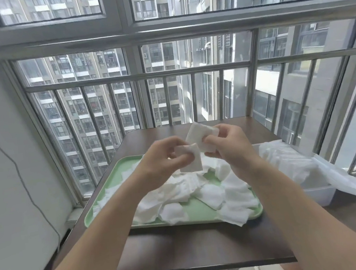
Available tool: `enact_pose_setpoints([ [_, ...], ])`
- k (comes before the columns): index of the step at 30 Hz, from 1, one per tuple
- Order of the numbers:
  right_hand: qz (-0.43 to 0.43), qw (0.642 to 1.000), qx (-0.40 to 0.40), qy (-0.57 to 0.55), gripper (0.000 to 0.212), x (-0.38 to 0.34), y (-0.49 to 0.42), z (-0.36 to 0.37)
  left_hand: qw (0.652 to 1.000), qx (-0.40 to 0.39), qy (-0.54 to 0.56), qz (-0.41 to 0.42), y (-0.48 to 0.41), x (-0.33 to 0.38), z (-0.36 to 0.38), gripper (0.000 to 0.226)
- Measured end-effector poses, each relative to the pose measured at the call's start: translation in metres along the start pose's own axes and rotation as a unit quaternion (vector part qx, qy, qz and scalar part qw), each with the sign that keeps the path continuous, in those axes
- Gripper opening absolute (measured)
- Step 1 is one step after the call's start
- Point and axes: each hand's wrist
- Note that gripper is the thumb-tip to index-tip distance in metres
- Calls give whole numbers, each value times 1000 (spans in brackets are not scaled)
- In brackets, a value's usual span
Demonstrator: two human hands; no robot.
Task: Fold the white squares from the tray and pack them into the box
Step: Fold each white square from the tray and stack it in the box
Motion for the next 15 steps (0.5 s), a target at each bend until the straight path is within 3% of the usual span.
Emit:
enact_pose_setpoints([
  [3, 31, 998, -53, 3, 14, 7, 1, 6, 998, 55, 32, -15, -2, -6, 0, 23],
  [6, 48, 994, -94, -3, 19, 12, 3, 9, 996, 81, 23, -33, -4, -9, 1, 17],
  [15, 62, 986, -154, -24, 21, 16, 3, 7, 992, 100, -57, -47, -9, -18, -1, 28],
])
Point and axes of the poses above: each hand's wrist, its own y-axis away from the middle knuckle, its own z-axis out of the palm, x = y × z, and after that the axes turned 13 degrees about -y, right-handed
